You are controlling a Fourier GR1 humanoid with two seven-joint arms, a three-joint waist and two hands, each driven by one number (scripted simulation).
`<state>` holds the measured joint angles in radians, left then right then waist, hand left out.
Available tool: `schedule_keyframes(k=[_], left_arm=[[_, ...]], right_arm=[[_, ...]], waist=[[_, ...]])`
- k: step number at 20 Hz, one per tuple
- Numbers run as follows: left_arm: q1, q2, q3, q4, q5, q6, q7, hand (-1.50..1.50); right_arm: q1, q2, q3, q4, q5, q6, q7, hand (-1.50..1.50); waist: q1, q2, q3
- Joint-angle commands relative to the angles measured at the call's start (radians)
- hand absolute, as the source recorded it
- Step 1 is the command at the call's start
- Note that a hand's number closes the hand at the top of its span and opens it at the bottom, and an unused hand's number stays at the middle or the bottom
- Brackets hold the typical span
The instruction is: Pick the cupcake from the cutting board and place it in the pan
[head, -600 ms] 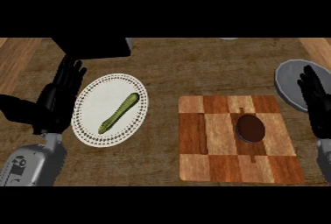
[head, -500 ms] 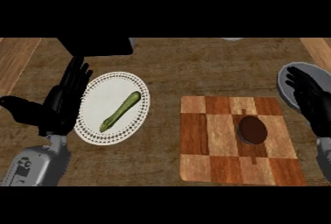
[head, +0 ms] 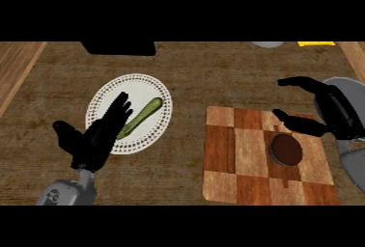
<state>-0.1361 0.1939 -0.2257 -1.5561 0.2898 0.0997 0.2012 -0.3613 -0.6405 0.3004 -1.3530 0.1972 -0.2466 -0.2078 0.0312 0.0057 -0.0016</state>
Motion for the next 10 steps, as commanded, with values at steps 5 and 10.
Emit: schedule_keyframes(k=[5,10], left_arm=[[0.053,0.016,0.022,-0.001,0.037,-0.056,0.005,0.0],[0.05,0.018,0.016,0.019,0.03,-0.054,0.016,0.0]], right_arm=[[-0.036,-0.05,0.14,-0.033,0.212,0.089,0.022,-1.5],[-0.079,-0.132,0.328,0.004,0.447,0.268,0.307,-1.5]], waist=[[-0.028,-0.01,-0.001],[-0.015,-0.011,-0.007]])
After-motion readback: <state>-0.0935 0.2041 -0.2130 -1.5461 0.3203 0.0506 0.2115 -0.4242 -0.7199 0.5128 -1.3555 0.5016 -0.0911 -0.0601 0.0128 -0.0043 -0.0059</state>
